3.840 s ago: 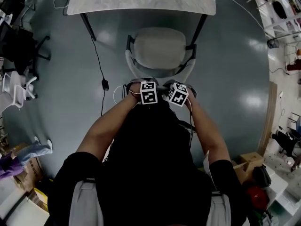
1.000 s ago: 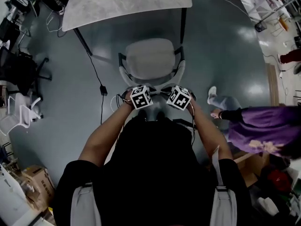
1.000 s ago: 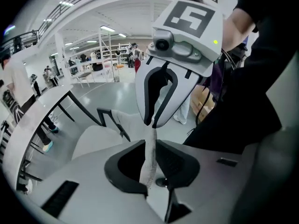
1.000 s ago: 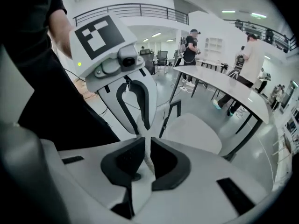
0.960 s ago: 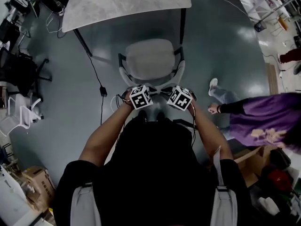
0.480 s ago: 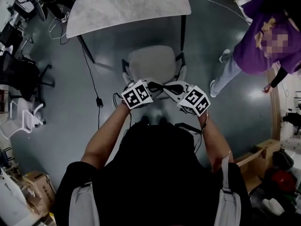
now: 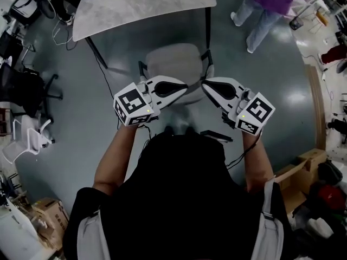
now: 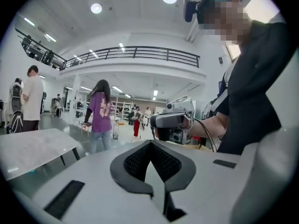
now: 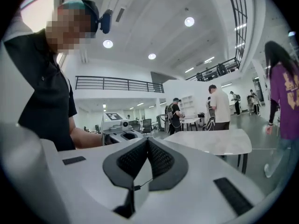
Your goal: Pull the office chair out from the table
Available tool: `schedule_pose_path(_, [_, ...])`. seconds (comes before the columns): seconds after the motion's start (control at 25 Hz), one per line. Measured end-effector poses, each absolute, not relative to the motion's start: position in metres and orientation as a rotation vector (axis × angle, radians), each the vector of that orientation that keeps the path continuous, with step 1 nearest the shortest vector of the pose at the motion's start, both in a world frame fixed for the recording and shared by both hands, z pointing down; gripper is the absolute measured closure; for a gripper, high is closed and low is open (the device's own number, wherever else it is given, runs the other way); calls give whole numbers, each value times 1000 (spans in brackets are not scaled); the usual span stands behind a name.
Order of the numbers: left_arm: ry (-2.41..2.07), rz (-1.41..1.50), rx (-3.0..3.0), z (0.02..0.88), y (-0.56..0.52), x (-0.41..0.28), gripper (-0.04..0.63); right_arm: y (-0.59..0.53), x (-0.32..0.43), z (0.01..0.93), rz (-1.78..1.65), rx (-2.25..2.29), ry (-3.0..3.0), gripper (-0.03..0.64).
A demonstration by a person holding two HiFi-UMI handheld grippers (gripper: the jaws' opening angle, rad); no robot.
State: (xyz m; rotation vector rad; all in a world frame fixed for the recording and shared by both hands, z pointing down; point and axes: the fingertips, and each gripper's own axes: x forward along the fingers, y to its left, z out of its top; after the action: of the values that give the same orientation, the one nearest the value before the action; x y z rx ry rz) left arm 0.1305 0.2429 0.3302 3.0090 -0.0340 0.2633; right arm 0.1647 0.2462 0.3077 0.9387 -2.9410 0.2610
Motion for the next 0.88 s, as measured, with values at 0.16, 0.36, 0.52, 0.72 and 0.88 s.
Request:
schedule_pose_path(0.16, [-30, 141, 2998, 302, 252, 118, 584, 263, 166, 295, 197, 954, -2956, 598])
schedule_pose_path(0.36, [-26, 124, 2952, 307, 259, 109, 584, 275, 150, 302, 169, 933, -2936, 598])
schedule_pose_path(0.52, [8, 120, 2918, 315, 268, 107, 584, 273, 138, 307, 210, 897, -2960, 598])
schedule_pose_path(0.72, [47, 108, 2928, 315, 278, 109, 584, 270, 131, 305, 182, 876, -2957, 598])
schedule_pose_path(0.88, [73, 126, 2943, 312, 287, 115, 584, 270, 132, 305, 173, 891, -2957, 598])
